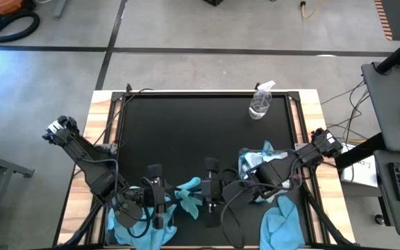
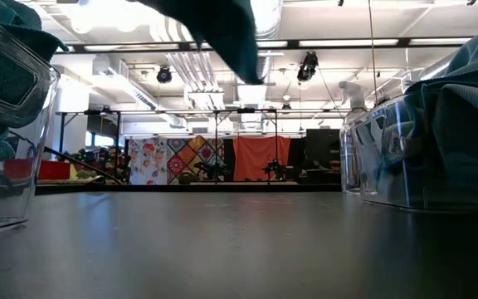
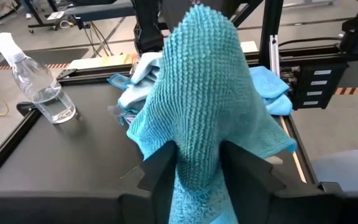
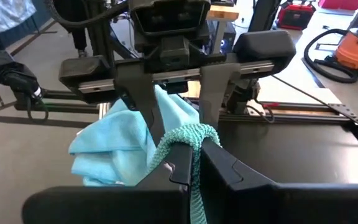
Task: Sort microfiber towel by color & place in baskets
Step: Put the blue microfiber towel into the left transparent bin
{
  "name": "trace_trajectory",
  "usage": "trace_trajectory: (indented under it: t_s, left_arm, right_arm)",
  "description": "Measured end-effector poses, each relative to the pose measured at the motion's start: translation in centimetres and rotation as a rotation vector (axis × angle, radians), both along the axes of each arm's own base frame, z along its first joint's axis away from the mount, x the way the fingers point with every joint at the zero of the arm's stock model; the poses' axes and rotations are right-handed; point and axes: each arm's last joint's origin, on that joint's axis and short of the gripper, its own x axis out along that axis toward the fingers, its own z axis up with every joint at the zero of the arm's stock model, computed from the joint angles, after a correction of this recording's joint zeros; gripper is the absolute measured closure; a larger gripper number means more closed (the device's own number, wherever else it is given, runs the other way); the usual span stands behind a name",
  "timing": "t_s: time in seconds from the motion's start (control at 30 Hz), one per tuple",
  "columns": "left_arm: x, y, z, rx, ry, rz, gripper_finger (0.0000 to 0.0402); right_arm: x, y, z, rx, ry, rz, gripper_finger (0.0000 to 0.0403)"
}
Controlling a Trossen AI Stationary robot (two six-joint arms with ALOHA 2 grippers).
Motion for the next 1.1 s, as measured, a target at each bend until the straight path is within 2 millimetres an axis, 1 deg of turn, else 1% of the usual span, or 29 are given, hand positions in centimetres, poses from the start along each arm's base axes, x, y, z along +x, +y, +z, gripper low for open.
trace_trajectory:
  t_s: [0.07,0.2,0.23,0.37,0.5,0.57,0.67,0.8,0.9,1.03,1.1]
  left_arm:
    - [0.0,0.0,0.0,-0.003,0.0,0.001,0.031]
    - [0.0,0.0,0.0,-0.007,-0.001,0.002,0.0381]
    - [0.0,0.0,0.0,-0.01,-0.002,0.004,0.0391]
    - [0.0,-0.1,0.0,-0.014,0.003,-0.005,0.0395]
    - [0.0,-0.1,0.0,-0.02,0.01,-0.018,0.0399]
    - [-0.1,-0.1,0.0,-0.021,0.01,-0.02,0.04]
    - [-0.1,-0.1,0.0,-0.02,0.01,-0.02,0.0401]
    - [-0.1,-0.1,0.0,-0.02,0.011,-0.021,0.0401]
    - [-0.3,-0.3,-0.1,-0.025,0.02,-0.029,0.0401]
    - [-1.2,-0.7,0.1,-0.081,0.048,-0.08,0.0401]
    - [-1.8,-0.9,0.6,-0.118,0.066,-0.105,0.0401]
  right_arm:
    - [0.0,0.0,0.0,0.0,0.001,0.001,0.0394]
    - [0.0,0.0,-0.1,-0.003,0.008,0.0,0.0394]
    - [0.0,0.0,-0.1,-0.003,0.008,0.0,0.0394]
    - [-0.1,0.0,-0.1,-0.001,0.013,0.002,0.0394]
    - [-0.2,-0.1,-0.5,0.016,0.052,-0.013,0.0392]
    - [-0.4,-0.1,-0.8,0.012,0.088,-0.019,0.0385]
    - [-0.6,-0.2,-1.3,0.012,0.147,0.01,0.0363]
    - [-0.9,0.0,-1.7,0.087,0.206,0.031,0.032]
    - [-1.5,0.2,-2.3,0.116,0.281,0.017,0.0287]
    - [-2.7,0.4,-3.4,0.127,0.43,-0.025,0.0257]
    - [-3.4,0.6,-3.8,0.137,0.492,-0.055,0.0247]
